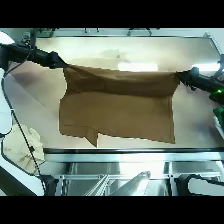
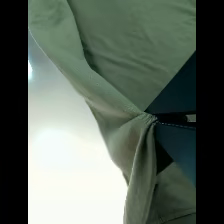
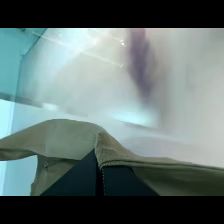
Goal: Fold the shirts.
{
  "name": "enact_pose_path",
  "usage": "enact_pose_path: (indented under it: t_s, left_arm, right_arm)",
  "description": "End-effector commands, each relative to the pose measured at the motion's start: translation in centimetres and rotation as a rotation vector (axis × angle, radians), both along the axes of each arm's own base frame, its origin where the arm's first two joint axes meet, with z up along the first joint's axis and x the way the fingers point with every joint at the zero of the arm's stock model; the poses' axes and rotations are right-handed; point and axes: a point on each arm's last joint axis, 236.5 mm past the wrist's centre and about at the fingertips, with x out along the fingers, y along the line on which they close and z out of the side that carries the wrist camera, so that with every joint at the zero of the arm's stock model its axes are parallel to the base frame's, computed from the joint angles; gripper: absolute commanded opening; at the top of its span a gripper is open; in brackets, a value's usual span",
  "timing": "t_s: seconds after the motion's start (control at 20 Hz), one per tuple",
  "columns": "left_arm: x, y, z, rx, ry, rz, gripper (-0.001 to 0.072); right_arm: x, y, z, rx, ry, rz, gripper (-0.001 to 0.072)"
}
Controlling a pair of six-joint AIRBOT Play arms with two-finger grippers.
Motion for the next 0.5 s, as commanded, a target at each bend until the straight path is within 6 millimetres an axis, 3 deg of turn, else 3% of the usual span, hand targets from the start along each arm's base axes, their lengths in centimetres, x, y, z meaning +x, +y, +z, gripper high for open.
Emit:
enact_pose_path:
  t_s: [0.0,0.2,0.3,0.45]
  left_arm:
    - [0.5,0.4,-4.6,0.016,0.047,0.02,0.0034]
    - [-0.1,0.5,-9.2,0.017,0.144,0.019,0.0031]
    - [-0.4,1.4,-10.9,0.074,0.17,0.022,0.003]
    - [-0.7,3.1,-12.2,0.157,0.185,0.03,0.0031]
  right_arm:
    - [2.3,-0.4,-2.0,0.042,0.013,0.018,0.0027]
    - [0.1,0.1,-8.3,-0.034,0.159,0.119,0.0027]
    - [-1.2,0.1,-11.3,-0.081,0.227,0.163,0.0027]
    - [-1.8,-0.2,-13.1,-0.103,0.264,0.179,0.0027]
